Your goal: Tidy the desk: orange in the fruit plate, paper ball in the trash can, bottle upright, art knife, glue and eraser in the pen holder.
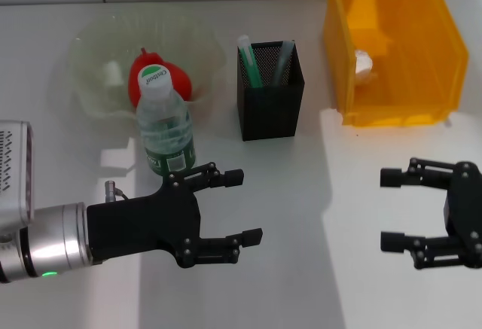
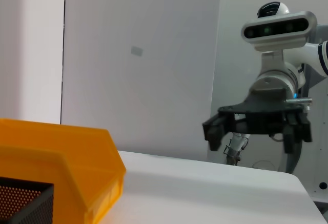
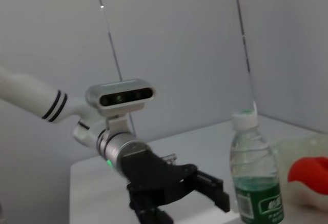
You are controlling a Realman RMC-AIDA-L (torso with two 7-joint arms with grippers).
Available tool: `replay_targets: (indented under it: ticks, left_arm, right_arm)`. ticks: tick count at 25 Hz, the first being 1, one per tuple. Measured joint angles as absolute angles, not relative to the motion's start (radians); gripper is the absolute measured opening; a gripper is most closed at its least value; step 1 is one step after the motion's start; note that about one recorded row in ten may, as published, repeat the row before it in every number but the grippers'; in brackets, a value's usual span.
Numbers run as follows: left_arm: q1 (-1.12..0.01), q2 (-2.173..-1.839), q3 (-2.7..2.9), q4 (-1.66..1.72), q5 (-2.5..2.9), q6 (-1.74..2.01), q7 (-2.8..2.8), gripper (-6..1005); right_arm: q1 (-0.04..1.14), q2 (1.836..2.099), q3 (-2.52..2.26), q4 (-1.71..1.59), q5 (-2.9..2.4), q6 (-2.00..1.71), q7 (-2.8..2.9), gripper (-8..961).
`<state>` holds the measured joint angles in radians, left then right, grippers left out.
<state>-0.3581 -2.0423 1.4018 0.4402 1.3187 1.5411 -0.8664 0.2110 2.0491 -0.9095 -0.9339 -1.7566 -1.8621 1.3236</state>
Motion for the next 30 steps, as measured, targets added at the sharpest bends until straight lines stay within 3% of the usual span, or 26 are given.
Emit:
replay_targets:
  ticks: [12, 30]
  left_arm:
    - [-0.359, -2.040, 1.409, 0.443, 1.321, 1.551, -0.882, 842]
    - [-0.300, -2.016, 1.403, 0.445, 1.322, 1.599, -0.882, 842]
  right_arm:
    - [0.214, 2.076, -0.908, -0.908, -1.840, -1.880, 1.302, 827]
    - [0.291, 2.082, -0.911, -0.777, -1.837, -1.857, 1.271, 827]
